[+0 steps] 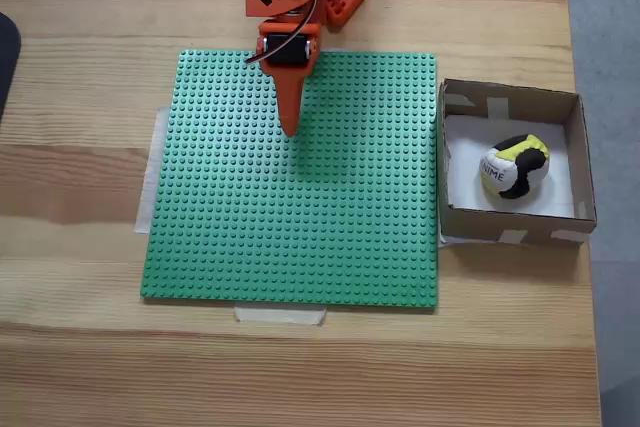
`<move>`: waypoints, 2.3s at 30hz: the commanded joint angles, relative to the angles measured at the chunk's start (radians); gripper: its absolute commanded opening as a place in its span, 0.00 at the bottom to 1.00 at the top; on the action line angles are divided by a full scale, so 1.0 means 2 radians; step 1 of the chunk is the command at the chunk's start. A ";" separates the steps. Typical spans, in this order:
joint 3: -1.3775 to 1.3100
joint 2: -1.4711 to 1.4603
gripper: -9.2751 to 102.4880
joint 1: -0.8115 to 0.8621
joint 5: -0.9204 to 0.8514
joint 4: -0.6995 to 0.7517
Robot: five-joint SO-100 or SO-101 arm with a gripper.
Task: Pick the ball and put it in the box.
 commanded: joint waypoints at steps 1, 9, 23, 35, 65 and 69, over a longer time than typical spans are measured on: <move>0.012 0.007 0.08 -0.001 -0.001 -0.007; 0.012 0.007 0.08 0.004 -0.012 -0.008; 0.012 0.007 0.08 0.003 -0.015 -0.008; 0.012 0.007 0.08 0.003 -0.019 -0.008; 0.012 0.007 0.08 0.003 -0.020 -0.008; 0.012 0.007 0.08 0.003 -0.020 -0.008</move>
